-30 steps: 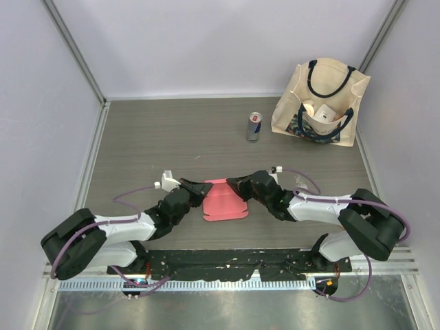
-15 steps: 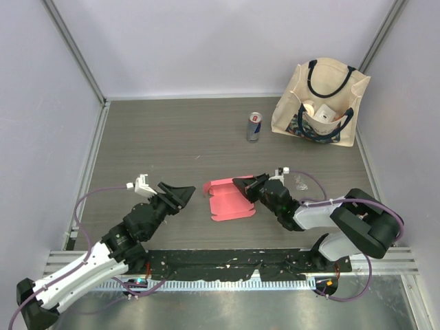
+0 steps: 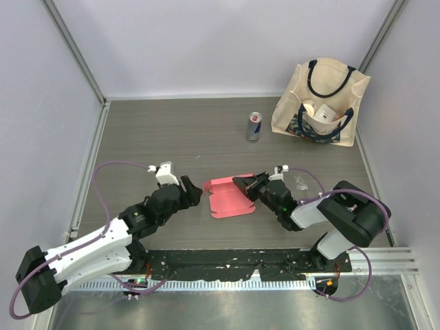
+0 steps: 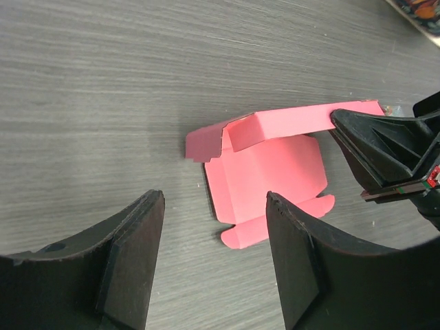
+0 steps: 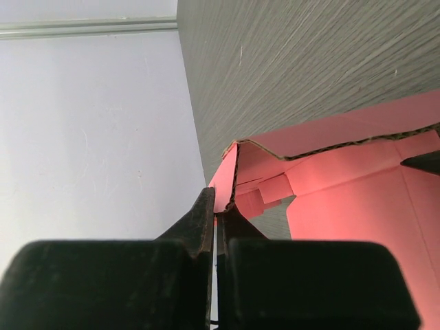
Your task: Fold the paper box
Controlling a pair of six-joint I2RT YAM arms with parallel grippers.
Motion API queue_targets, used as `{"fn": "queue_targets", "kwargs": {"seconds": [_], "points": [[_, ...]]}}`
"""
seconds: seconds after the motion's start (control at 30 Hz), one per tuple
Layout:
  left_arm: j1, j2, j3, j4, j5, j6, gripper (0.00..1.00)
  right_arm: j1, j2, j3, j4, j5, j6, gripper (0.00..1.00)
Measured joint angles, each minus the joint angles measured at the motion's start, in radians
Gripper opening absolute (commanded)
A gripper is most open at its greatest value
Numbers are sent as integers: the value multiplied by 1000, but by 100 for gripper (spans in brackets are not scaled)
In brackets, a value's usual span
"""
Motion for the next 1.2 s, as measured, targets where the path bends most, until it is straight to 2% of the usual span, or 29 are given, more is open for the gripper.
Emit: {"fn": "queue_targets", "kwargs": {"seconds": [0.2, 0.4, 0.6, 0.73, 0.9, 1.13, 1.2], "points": [[48, 156, 69, 46, 42, 87, 60, -23, 66, -9, 87, -24, 27, 2], [85, 238, 84, 65, 68, 130, 59, -35, 77, -9, 103, -45, 40, 2], [97, 324, 134, 92, 134, 166, 51, -42, 87, -8, 113, -57, 46, 2], [97, 390, 168, 114, 164, 170, 37, -43, 87, -8, 116, -63, 46, 2], [97, 475, 225, 88, 162, 170, 32, -47, 97, -8, 126, -68, 47, 2], [97, 536, 281, 48, 155, 167, 8, -48, 100, -8, 132, -68, 47, 2], [97, 537, 283, 41, 156, 166, 4, -48, 101, -8, 132, -67, 47, 2]]}}
